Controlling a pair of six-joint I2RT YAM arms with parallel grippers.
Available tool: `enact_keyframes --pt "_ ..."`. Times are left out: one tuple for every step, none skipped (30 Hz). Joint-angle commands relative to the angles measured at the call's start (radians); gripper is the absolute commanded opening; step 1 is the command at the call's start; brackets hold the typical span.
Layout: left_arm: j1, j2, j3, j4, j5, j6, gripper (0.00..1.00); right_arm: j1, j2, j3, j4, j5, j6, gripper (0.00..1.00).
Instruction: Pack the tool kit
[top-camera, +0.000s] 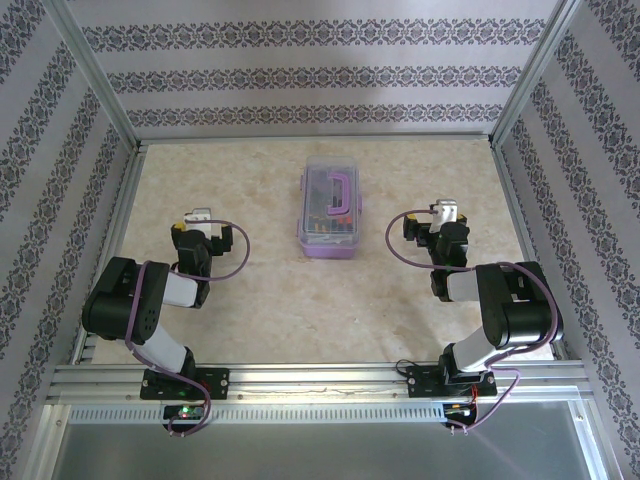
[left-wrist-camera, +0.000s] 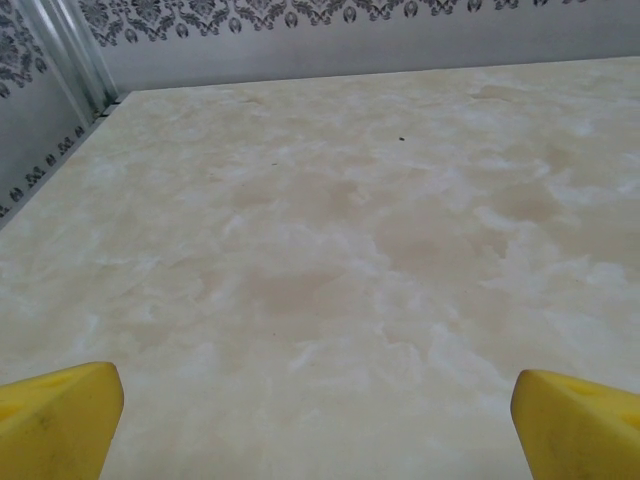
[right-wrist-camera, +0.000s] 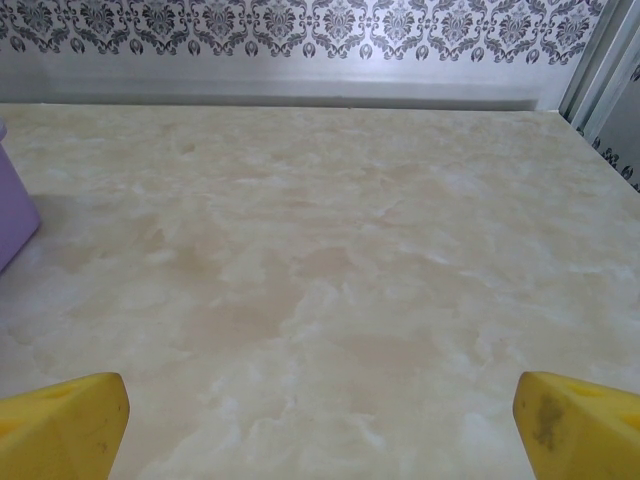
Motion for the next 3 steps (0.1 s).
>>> enact_keyframes --pt "0.022 -0.01 0.02 -0.024 0.032 -0.018 0.99 0.007 -0.008 -0.009 0.03 0.012 -0.002 0.98" --pt "0.022 -0.011 0.018 -0.023 0.03 -0.017 0.99 0.007 -0.008 -0.009 0.03 0.012 -0.002 0.98" --pt "0.023 -0.012 0.017 -0.019 0.029 -0.016 0.99 0.007 -0.008 -0.009 0.03 0.012 -0.002 0.98"
